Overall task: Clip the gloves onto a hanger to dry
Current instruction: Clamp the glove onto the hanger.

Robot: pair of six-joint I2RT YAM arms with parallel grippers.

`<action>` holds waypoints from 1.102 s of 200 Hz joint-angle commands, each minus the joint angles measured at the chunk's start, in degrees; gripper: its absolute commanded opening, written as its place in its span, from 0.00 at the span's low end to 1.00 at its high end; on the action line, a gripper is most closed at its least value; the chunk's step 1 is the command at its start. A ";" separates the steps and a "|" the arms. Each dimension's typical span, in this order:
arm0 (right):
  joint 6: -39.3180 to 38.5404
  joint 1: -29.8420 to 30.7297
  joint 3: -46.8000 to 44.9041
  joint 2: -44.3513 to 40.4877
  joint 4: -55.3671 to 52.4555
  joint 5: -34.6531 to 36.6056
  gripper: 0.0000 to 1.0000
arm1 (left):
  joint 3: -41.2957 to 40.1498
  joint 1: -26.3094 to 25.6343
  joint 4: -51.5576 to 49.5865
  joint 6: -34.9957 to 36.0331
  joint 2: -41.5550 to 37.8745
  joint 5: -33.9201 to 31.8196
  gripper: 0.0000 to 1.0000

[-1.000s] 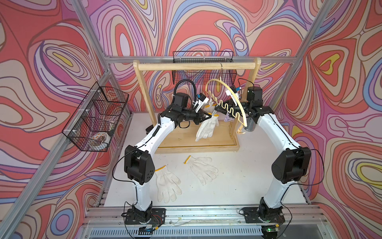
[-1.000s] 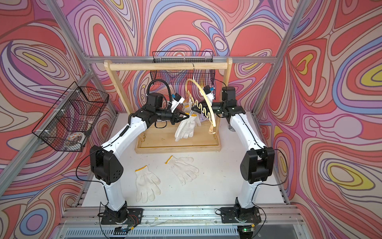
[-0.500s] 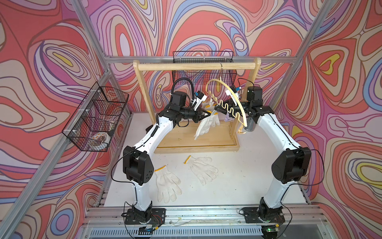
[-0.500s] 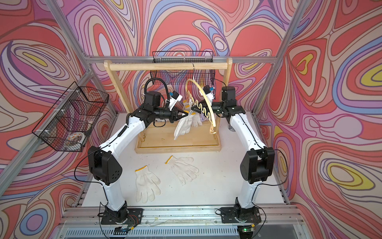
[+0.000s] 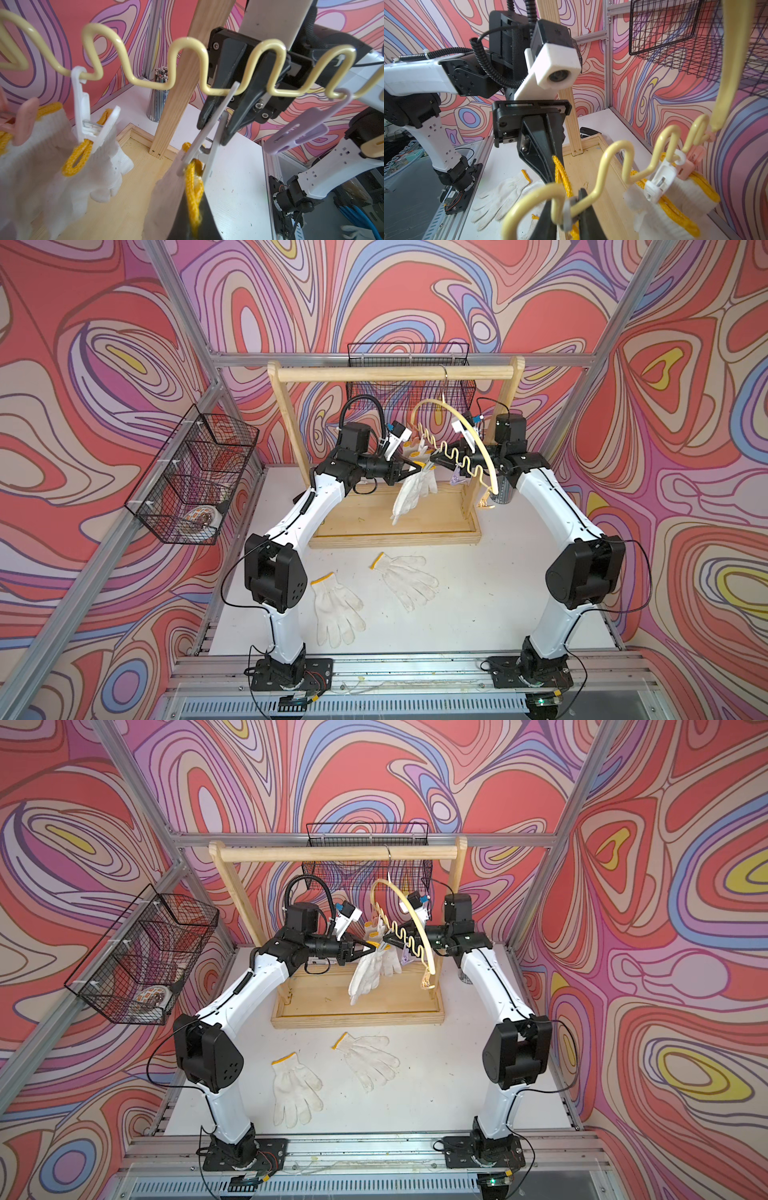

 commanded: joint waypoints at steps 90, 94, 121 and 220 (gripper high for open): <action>-1.34 -0.07 1.15 -1.94 -1.33 0.32 0.00 | 2.84 0.75 10.51 -11.20 -0.79 1.71 0.00; -1.38 -0.11 1.11 -2.01 -1.34 0.31 0.00 | 2.79 0.82 10.72 -11.40 -0.72 1.43 0.00; -1.52 -0.07 1.11 -2.11 -1.34 0.49 0.00 | 2.57 0.73 12.50 -13.22 -0.30 3.25 0.00; -1.18 -0.07 0.94 -1.88 -0.88 0.31 0.00 | 1.85 0.72 0.47 -5.46 0.89 6.55 0.00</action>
